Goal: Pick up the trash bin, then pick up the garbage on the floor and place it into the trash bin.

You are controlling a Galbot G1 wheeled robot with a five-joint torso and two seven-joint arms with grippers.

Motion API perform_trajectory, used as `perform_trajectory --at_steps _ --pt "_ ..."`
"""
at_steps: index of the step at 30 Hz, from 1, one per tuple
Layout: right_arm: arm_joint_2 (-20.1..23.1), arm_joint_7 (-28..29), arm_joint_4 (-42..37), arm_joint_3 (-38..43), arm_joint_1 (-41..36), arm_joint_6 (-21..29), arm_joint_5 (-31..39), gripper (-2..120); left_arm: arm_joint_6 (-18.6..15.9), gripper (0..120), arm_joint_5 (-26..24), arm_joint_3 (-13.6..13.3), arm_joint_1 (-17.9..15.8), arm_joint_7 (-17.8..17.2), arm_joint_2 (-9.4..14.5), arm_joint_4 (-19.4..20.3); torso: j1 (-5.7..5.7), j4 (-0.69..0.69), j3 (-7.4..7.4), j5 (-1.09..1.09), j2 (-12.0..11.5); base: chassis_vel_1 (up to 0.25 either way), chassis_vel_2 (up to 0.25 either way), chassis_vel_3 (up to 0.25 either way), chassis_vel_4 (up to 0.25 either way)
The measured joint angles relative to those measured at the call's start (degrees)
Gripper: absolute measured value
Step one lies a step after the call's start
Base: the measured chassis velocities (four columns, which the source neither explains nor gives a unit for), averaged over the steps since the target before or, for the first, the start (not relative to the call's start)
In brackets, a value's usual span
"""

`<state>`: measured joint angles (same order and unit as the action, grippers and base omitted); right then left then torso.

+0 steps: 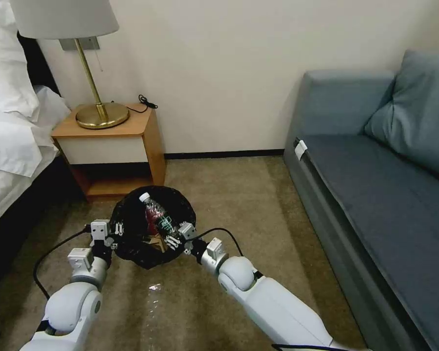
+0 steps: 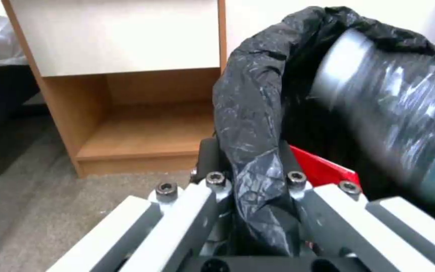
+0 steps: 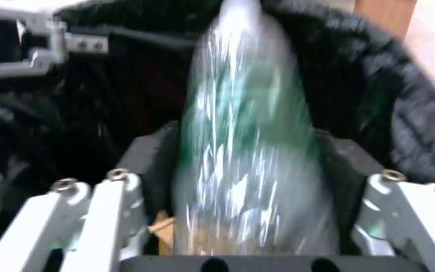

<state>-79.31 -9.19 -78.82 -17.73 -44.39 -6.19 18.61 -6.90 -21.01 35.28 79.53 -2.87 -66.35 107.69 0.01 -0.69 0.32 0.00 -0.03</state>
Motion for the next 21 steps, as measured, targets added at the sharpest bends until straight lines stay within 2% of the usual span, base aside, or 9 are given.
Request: perform_trajectory --at_steps 1,4,5,7,8,10,17,21 --pt "0.0 0.0 0.0 0.0 0.0 0.0 0.0 64 0.0 5 0.0 0.0 0.0 0.0 0.0 0.0 0.00 0.00 0.00 0.00 0.0 0.000 0.000 0.000 0.000" --pt "0.0 0.6 -0.8 0.0 0.1 0.8 0.5 79 0.0 5 0.1 0.0 -0.3 -0.2 -0.2 -0.4 0.00 0.00 0.00 0.00 0.0 0.000 0.000 0.000 0.000" --pt "0.0 0.6 -0.8 0.0 0.1 0.8 0.5 79 0.0 5 0.1 0.0 -0.3 -0.2 -0.2 -0.4 0.00 0.00 0.00 0.00 0.0 0.000 0.000 0.000 0.000" --pt "0.0 0.9 -1.6 0.0 -0.1 1.2 0.9 90 0.0 5 0.2 0.0 -0.6 -0.4 -0.3 -0.8 0.00 0.00 0.00 0.00 0.0 0.000 0.000 0.000 0.000" --pt "0.0 0.9 -1.6 0.0 -0.1 1.2 0.9 90 0.0 5 0.2 0.0 -0.6 -0.4 -0.3 -0.8 0.00 0.00 0.00 0.00 0.0 0.000 0.000 0.000 0.000" --pt "-0.2 2.2 -2.5 0.7 -0.3 1.5 1.5 98 0.0 5 0.6 0.2 -0.7 -0.8 -0.7 -1.5 0.00 0.00 0.00 0.00 0.0 0.000 0.000 0.000 0.000" --pt "-1.5 5.1 -3.8 5.0 1.0 2.6 3.7 100 0.0 5 -0.4 1.4 -1.0 -1.6 -2.1 -3.4 0.00 0.00 0.00 0.00 0.0 0.000 0.000 0.000 0.000" --pt "-1.7 6.1 -4.2 9.6 2.8 3.6 6.6 100 -0.5 5 -4.9 2.8 -1.7 -4.1 -3.4 -4.4 0.00 0.00 0.00 0.00 0.0 0.000 0.000 0.000 0.000"
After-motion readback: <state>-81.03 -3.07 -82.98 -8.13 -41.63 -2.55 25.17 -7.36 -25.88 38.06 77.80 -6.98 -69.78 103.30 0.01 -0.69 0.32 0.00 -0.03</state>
